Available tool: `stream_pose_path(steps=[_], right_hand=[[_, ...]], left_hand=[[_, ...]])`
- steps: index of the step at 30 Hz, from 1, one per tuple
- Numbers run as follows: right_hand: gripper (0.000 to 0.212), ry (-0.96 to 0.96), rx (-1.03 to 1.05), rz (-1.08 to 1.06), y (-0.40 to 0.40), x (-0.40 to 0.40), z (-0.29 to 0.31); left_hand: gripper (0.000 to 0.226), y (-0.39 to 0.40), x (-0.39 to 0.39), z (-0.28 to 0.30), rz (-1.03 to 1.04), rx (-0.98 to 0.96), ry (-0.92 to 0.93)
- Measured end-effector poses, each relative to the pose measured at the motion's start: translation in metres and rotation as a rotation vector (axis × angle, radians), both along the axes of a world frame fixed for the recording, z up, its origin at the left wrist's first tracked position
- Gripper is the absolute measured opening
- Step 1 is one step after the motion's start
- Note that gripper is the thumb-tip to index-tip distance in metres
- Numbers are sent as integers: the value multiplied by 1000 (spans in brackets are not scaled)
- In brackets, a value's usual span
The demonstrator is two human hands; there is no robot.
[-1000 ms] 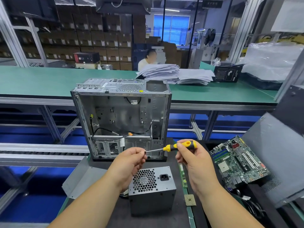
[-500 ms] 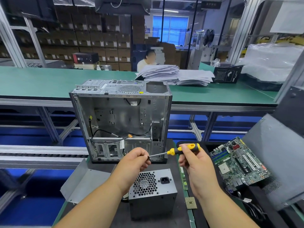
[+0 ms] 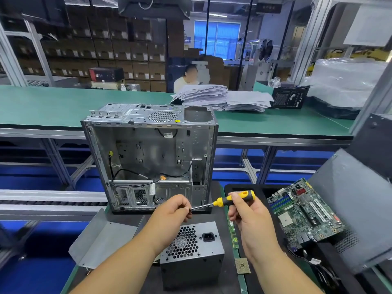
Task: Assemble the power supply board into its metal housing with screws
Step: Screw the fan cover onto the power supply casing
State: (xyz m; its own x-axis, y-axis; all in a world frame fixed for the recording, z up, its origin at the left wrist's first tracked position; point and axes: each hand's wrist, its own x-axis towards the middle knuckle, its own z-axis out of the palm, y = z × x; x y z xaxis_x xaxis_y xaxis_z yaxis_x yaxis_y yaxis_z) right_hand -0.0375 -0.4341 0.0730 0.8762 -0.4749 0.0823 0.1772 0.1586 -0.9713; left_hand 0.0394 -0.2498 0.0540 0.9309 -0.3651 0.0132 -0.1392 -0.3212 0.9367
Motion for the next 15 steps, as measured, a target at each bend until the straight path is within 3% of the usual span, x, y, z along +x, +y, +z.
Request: stream_pose_path(steps=[15], right_hand=[[16,40,-11,-27,-5,1,-10]], left_hand=[[25,-4,5,-2,-75,20,40]])
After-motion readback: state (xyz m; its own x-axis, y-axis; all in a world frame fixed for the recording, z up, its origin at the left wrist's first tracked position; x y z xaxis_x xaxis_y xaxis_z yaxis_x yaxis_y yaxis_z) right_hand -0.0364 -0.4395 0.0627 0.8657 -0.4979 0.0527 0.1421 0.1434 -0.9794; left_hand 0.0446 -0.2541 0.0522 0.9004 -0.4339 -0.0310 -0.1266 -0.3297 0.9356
